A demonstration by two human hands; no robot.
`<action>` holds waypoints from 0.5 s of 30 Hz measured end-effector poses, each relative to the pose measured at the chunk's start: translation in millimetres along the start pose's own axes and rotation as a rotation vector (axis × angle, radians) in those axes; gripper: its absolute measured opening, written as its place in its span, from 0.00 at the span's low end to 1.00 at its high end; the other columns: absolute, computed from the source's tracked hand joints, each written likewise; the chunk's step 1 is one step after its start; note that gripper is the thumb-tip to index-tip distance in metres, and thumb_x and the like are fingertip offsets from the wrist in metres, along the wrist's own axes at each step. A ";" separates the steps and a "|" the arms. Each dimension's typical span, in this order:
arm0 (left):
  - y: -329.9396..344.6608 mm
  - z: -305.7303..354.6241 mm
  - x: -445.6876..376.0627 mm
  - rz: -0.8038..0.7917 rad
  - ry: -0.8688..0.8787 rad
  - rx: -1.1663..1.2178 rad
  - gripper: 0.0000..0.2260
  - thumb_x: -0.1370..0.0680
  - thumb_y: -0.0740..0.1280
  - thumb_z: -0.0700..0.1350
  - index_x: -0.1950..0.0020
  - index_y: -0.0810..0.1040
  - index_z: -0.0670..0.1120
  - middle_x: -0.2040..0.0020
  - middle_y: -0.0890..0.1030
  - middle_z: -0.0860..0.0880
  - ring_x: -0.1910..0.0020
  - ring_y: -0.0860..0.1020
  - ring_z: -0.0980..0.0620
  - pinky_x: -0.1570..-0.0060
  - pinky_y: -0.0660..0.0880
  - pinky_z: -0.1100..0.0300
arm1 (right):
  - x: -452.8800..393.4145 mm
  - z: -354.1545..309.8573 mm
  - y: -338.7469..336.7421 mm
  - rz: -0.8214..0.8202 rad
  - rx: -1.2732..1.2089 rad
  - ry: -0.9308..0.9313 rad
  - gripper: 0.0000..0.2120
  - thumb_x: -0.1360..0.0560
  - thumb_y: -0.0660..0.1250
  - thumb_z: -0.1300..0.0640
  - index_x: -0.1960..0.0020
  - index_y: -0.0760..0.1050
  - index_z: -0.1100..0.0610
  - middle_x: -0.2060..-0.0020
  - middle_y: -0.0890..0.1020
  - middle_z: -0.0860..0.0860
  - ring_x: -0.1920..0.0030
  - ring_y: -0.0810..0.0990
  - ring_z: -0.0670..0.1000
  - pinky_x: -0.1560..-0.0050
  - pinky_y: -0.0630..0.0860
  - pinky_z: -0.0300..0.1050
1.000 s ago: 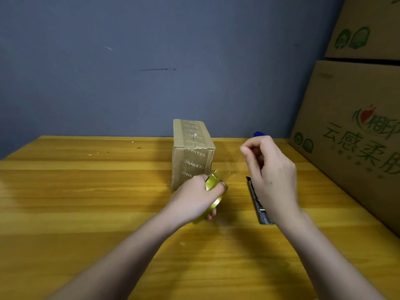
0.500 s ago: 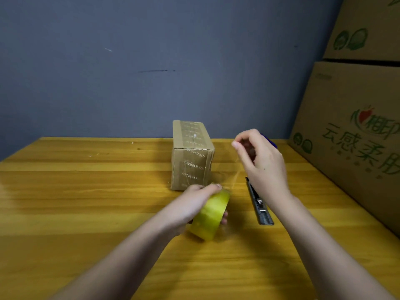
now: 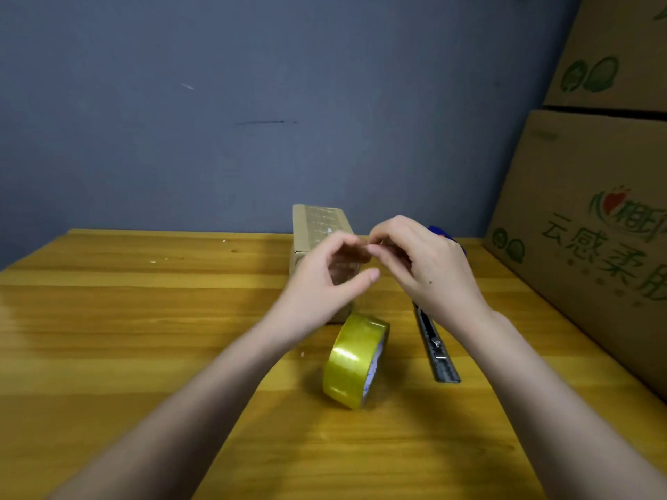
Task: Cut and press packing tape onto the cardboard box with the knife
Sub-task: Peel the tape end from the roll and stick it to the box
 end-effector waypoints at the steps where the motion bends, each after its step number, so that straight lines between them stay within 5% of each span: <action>1: -0.4 2.8 -2.7 0.003 0.012 0.077 0.11 0.28 0.71 0.39 0.52 0.74 0.52 0.54 0.80 0.54 0.54 0.81 0.59 0.49 0.77 0.64 | -0.3 0.6 0.2 -0.001 -0.010 0.006 0.07 0.22 0.59 0.48 0.50 0.74 0.50 0.58 0.78 0.45 0.62 0.76 0.46 0.68 0.75 0.47; 7: -0.5 0.9 -4.6 0.043 -0.063 0.147 0.08 0.24 0.68 0.36 0.57 0.75 0.48 0.60 0.80 0.49 0.65 0.83 0.56 0.64 0.81 0.59 | -0.8 7.1 0.7 -0.018 -0.088 0.073 0.07 0.22 0.61 0.49 0.51 0.74 0.51 0.57 0.78 0.44 0.60 0.75 0.44 0.64 0.76 0.47; 15: -0.2 1.6 -0.3 0.103 -0.079 0.133 0.08 0.23 0.66 0.36 0.58 0.74 0.48 0.63 0.80 0.46 0.67 0.83 0.56 0.66 0.81 0.59 | 3.3 3.4 1.1 0.003 -0.038 0.085 0.07 0.23 0.60 0.48 0.49 0.74 0.49 0.59 0.77 0.44 0.64 0.75 0.44 0.67 0.76 0.48</action>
Point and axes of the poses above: each hand's wrist, its own x-axis away from the middle knuckle, its own y-axis out of the palm, z = x × y, the point moved 5 cm from there along -x, towards the middle knuckle
